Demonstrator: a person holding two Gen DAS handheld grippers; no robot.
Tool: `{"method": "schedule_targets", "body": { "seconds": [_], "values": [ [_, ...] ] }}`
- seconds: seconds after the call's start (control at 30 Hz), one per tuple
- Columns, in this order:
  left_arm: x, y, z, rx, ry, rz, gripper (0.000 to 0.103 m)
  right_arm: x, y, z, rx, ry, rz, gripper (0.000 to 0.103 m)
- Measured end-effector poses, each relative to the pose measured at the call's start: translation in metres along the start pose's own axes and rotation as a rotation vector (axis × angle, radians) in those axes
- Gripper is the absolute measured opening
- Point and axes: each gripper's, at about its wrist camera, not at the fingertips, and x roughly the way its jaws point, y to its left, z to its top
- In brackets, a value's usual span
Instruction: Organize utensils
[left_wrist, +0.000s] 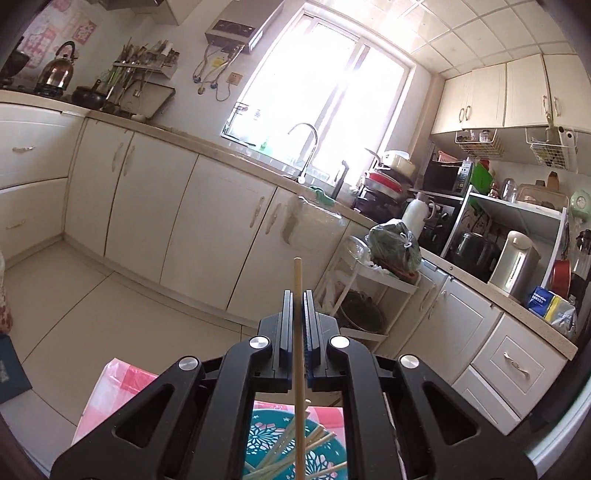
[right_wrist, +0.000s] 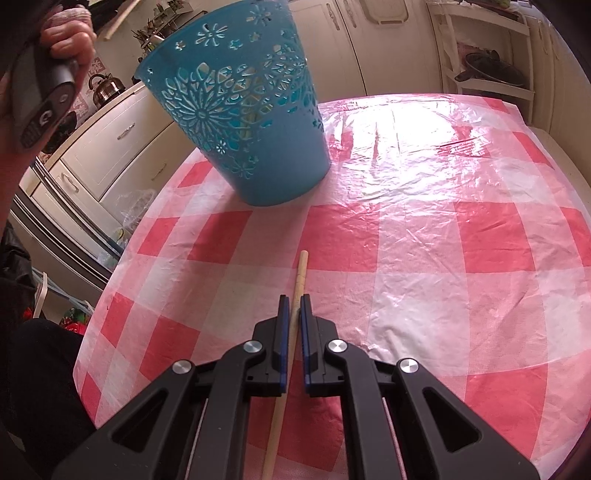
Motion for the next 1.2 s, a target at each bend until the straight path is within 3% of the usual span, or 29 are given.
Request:
{"method": "schedule_targets", "body": {
  "seconds": [0.33, 0.63, 0.7, 0.77, 0.83, 0.87, 0.93, 1.03, 1.2],
  "values": [
    [0.012, 0.009, -0.019, 0.053, 0.007, 0.036, 0.005, 0.0, -0.002, 0.001, 0.018, -0.001, 0.014, 0.006],
    [0.013, 0.009, -0.048, 0.136, 0.178, 0.056, 0.006, 0.0, 0.001, 0.002, 0.005, 0.001, 0.002, 0.007],
    [0.001, 0.012, -0.051, 0.144, 0.191, 0.067, 0.014, 0.0, 0.002, 0.002, -0.001, 0.002, 0.012, 0.009],
    [-0.019, 0.018, -0.05, 0.128, 0.176, 0.084, 0.037, 0.001, 0.006, 0.002, -0.019, 0.003, 0.014, 0.015],
    [-0.043, 0.026, -0.049, 0.1, 0.146, 0.109, 0.052, 0.001, 0.01, 0.001, -0.047, 0.001, -0.009, 0.016],
    [-0.055, 0.03, -0.049, 0.09, 0.135, 0.116, 0.056, 0.002, 0.012, 0.001, -0.056, 0.001, -0.019, 0.016],
    [-0.074, 0.038, -0.052, 0.089, 0.129, 0.136, 0.061, 0.003, 0.01, 0.002, -0.052, 0.001, -0.037, 0.006],
    [-0.09, 0.053, -0.067, 0.093, 0.152, 0.187, 0.072, -0.003, 0.004, 0.002, -0.007, 0.005, 0.001, 0.005],
    [-0.092, 0.077, -0.086, 0.059, 0.232, 0.236, 0.076, -0.054, 0.009, 0.021, 0.043, -0.117, 0.204, 0.005]
  ]
}}
